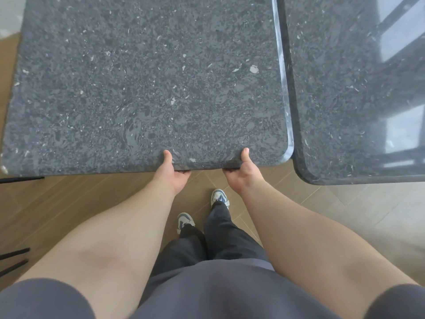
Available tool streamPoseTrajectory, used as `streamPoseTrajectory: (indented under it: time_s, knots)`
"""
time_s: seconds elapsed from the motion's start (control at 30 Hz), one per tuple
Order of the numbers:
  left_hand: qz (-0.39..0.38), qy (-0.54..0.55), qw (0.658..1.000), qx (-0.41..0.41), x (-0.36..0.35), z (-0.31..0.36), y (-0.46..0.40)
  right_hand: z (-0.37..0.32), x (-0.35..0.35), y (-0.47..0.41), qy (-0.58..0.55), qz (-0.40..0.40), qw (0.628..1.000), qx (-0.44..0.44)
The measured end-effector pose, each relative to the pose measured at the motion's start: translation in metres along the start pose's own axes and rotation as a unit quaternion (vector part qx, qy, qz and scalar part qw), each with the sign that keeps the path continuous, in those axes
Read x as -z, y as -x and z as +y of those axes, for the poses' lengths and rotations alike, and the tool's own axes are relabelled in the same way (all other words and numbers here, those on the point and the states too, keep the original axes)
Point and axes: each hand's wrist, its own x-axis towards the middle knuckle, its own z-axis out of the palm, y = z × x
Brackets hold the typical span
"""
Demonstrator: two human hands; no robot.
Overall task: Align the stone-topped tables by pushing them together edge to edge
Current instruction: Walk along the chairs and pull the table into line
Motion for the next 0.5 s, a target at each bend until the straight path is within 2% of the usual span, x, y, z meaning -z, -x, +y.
streamPoseTrajectory:
  time_s: [0.5]
  knots:
    - [-0.013,-0.004,1.0,-0.014,0.0047,-0.0013,-0.0012,0.0031,0.0087,-0.0086,0.032,-0.003,0.999,0.022]
